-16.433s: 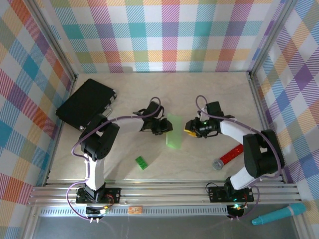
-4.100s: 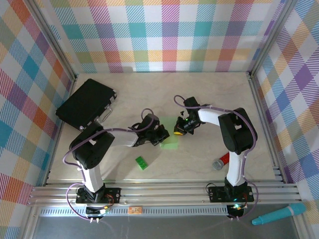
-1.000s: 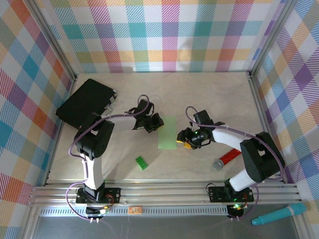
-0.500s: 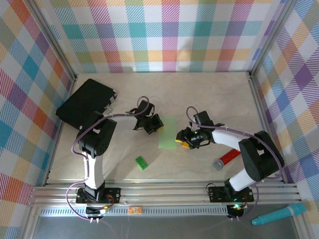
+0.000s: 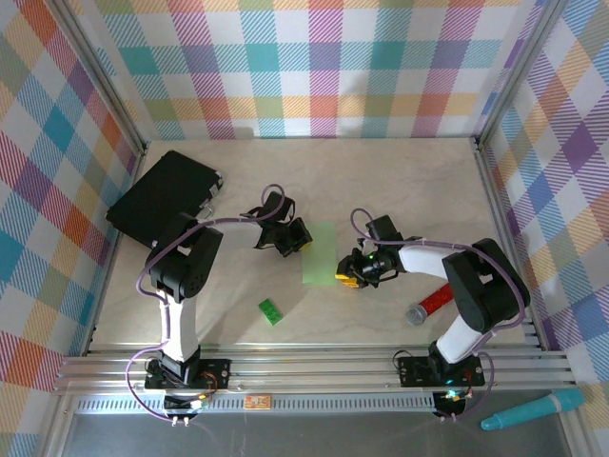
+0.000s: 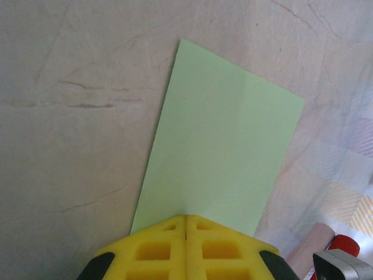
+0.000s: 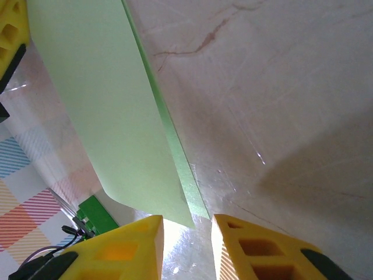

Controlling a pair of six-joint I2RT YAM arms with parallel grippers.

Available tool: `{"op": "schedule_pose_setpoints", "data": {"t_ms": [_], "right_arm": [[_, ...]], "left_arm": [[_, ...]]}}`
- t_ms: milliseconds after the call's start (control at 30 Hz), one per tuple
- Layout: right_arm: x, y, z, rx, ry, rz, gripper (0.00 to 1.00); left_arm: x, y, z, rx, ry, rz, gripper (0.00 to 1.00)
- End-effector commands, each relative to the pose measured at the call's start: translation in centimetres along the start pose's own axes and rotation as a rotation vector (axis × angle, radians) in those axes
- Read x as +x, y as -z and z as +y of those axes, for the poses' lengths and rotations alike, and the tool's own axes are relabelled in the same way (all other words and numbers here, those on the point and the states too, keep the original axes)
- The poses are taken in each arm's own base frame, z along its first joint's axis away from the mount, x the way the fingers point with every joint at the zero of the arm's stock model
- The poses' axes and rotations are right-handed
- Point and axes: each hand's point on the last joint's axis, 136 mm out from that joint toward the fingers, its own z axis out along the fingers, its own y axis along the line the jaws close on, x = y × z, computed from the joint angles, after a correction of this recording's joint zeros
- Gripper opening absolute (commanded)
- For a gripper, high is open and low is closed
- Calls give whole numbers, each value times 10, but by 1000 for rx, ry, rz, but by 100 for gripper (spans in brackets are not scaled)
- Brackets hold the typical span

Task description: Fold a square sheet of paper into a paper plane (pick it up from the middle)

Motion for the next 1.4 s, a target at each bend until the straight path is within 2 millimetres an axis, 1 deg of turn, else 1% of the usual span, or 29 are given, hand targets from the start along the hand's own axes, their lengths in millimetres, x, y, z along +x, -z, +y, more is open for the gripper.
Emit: {"op": "schedule_pose_setpoints", "data": {"t_ms": [0,200,267,367,533,700,900,1067,1267,1367], "right_arm": [[-1,0,4,-6,36,2,29],[4,-2,1,-1,44,24,29],[4,-3,4,-9,54,29,29],[5,-5,6,-19,59,39,25],[7,-8,5,-19,59,49,25],[7,-9,10,-40,73,54,23],[2,-11,15,-54,78,47,22],[-4,-10,21,-64,79,26,22],[-10,-11,22,-64,70,4,22],[-11,-12,20,-52,57,-3,20]], "left_arm": [[18,-6,49,-154,55,55,6],[18,-8,53,-166,60,53,6],[18,-8,55,-166,63,51,6],[19,-8,56,-171,65,50,6],[19,-7,56,-173,66,49,6],[19,-7,56,-173,66,49,6],[19,-6,59,-186,65,48,6],[19,-6,58,-182,62,49,5],[18,-4,51,-167,51,47,5],[17,-1,47,-156,40,45,6]]}}
